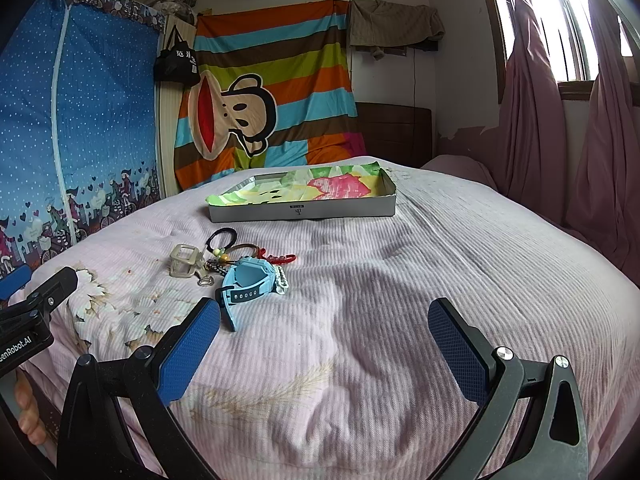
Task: Organize jewelry
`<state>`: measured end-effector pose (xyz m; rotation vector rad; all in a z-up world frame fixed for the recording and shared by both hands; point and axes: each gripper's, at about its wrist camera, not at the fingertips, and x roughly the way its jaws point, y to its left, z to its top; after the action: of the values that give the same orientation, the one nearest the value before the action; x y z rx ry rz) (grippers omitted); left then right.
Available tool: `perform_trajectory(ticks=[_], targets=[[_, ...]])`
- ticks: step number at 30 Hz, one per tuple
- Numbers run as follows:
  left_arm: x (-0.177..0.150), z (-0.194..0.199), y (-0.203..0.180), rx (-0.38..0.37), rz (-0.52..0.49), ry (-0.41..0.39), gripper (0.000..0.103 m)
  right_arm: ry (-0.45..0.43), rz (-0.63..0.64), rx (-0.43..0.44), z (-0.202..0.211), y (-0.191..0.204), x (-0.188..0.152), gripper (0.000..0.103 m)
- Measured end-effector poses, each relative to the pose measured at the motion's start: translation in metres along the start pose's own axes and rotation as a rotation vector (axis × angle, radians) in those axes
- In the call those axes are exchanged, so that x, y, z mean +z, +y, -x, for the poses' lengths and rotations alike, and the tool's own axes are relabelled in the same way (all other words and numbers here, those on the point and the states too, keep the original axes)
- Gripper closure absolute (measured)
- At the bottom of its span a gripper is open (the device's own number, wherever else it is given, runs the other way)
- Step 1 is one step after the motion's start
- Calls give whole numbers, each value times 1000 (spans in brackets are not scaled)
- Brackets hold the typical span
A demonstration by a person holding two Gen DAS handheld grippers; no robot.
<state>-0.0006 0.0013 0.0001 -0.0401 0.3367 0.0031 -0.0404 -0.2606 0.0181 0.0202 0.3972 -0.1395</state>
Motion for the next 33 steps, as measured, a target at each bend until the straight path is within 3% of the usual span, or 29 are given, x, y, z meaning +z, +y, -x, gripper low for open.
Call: perform_trajectory(ticks=[16,33], targets=[[6,6,-2,-5,-3,-2,0,-1,4,7,-1,-4,1,1],[53,-45,-12,-69,-57,-79,0,-112,42,53,-27,4,38,1]])
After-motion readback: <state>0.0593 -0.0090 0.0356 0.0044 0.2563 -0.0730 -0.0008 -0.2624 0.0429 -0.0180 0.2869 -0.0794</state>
